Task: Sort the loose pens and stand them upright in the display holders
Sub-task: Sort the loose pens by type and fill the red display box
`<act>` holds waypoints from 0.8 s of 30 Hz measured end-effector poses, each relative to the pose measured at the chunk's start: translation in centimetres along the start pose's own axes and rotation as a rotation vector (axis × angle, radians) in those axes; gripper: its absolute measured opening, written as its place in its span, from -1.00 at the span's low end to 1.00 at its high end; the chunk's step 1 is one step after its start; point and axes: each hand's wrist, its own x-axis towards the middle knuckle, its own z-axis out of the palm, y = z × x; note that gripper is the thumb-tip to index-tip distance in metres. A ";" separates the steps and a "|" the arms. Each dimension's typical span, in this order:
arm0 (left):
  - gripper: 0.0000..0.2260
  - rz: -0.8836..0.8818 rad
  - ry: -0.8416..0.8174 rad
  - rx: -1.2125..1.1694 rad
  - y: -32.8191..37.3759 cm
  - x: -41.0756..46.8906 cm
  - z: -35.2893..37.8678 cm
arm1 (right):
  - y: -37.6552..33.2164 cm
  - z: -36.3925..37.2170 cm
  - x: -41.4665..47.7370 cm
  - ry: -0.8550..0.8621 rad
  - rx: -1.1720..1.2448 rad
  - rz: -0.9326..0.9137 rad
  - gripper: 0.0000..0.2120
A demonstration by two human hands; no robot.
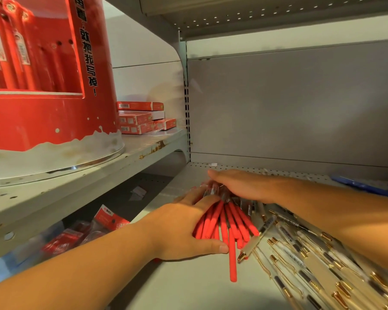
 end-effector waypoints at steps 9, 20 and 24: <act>-0.19 0.038 -0.086 -0.110 0.7 -0.5 -1.0 | 2.2 -1.9 -4.1 -0.213 -0.235 -0.013 -0.28; 0.01 0.043 -0.131 -0.132 1.7 -1.0 -0.8 | 2.8 -1.2 -5.1 -0.097 -0.339 -0.067 -0.27; -0.01 0.042 -0.133 -0.080 1.7 -1.0 -0.7 | 3.2 -0.7 -4.9 -0.058 -0.364 -0.072 -0.22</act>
